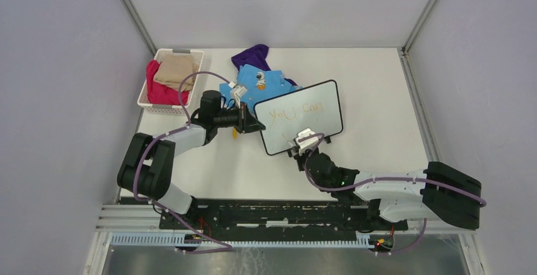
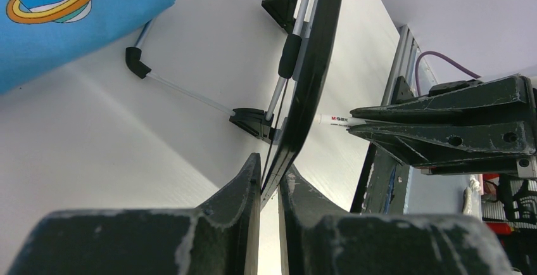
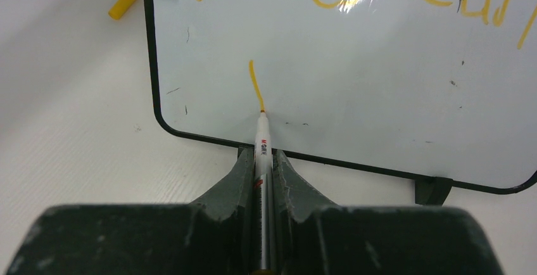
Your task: Write a sentence on the whiteboard
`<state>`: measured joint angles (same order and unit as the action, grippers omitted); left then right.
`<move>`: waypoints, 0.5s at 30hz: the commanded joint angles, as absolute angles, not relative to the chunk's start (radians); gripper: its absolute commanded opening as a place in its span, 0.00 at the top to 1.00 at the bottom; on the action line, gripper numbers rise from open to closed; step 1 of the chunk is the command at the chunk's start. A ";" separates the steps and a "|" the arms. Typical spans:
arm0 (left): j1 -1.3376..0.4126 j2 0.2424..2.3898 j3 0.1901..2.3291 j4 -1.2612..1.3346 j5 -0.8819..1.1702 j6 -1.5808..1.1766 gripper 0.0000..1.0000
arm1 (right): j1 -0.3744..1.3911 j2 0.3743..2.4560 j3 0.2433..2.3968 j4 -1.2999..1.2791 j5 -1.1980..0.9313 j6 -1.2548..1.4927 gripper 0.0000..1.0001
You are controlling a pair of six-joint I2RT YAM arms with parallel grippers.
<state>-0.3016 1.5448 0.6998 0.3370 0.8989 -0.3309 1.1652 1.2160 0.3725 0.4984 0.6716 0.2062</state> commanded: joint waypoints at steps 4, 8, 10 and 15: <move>-0.305 1.565 0.706 0.256 0.842 -0.287 0.98 | 1.161 1.211 0.367 0.495 0.669 0.216 1.00; -0.305 1.563 0.706 0.255 0.842 -0.286 0.98 | 1.160 1.224 0.406 0.497 0.675 0.190 1.00; -0.305 1.563 0.707 0.255 0.842 -0.285 0.98 | 1.160 1.231 0.426 0.498 0.673 0.178 1.00; -0.305 1.563 0.706 0.255 0.841 -0.286 0.98 | 1.161 1.252 0.457 0.503 0.656 0.165 1.00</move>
<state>-0.3016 1.5448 0.7013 0.3344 0.8967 -0.3305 1.1648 1.2327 0.4030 0.4873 0.6598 0.1875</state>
